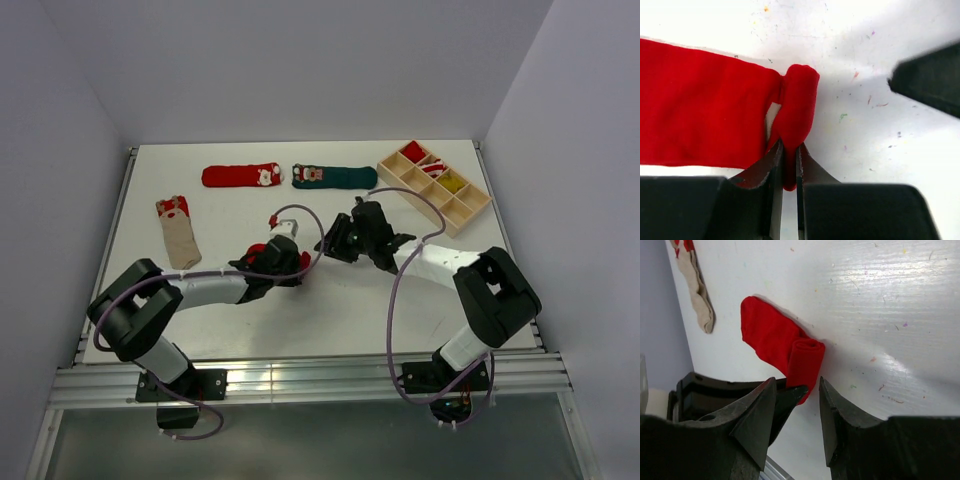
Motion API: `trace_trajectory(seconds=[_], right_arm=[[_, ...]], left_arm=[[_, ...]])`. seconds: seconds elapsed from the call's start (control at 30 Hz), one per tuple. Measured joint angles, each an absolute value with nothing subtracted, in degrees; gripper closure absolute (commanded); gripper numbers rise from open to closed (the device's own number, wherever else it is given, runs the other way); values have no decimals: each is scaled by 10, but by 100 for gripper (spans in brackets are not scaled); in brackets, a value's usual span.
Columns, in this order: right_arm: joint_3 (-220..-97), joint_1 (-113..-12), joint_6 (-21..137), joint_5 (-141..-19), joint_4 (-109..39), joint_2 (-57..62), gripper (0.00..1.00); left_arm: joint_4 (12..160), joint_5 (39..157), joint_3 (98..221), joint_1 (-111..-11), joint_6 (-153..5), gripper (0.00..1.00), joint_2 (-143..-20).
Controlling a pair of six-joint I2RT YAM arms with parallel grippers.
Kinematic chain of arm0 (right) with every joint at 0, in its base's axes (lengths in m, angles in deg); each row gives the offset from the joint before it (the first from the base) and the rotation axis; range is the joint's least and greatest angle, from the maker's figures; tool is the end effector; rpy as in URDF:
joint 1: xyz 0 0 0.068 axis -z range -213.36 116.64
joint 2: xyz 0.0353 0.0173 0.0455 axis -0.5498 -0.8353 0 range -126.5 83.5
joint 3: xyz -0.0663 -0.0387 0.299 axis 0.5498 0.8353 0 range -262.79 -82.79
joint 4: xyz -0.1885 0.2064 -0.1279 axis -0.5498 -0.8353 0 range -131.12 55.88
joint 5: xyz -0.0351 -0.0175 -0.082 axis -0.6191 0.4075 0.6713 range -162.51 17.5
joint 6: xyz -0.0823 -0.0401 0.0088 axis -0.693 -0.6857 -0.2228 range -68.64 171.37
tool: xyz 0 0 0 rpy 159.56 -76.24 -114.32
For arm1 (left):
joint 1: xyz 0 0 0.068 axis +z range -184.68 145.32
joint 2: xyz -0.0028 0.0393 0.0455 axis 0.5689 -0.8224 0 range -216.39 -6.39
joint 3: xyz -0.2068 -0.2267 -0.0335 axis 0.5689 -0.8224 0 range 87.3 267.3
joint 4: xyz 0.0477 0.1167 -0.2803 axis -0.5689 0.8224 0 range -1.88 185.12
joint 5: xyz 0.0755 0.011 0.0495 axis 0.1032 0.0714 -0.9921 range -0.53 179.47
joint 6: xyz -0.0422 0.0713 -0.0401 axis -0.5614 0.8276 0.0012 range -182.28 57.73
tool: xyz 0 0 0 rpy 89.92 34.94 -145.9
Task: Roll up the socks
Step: Roll the sock at the center of the board.
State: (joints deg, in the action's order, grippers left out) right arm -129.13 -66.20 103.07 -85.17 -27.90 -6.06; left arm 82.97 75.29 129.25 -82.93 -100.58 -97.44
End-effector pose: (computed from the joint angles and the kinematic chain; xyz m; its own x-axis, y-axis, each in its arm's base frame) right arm 0.3229 0.2300 0.1641 -0.8441 0.3665 -0.3914 -0.0224 0.7052 0.7086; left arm 0.2642 -0.2656 0.1249 -0.7382 -0.0754 -0.6704 0.1891 0.9308 -0.3130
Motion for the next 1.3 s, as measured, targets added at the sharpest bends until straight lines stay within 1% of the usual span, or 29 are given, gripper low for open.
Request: trace_trajectory(seconds=[0.2,0.4,0.6,1.0,1.17,1.3], right_arm=[[-1259,-662,1050,-868,-221,-65,52],[-1254,-664,1066,-885,-173,-99,44],[-1254,-670,1078,-900,-140,-137,40],[-1261,-686,1092,-910,-135,-180,40],[-1279,-690,1090,-903,-148,-180,40],[-1308,-695,1084,-886,-193,-180,41]], left_arm=[[750,888,1245,-755,-1058,99,-965],[689,992,1216,-700,-1107,99,-974],[661,1040,1209,-681,-1133,99,-989],[601,1100,1195,-660,-1177,99,-1019],[587,1113,1195,-660,-1188,99,-1030],[583,1115,1195,-660,-1191,99,-1033]])
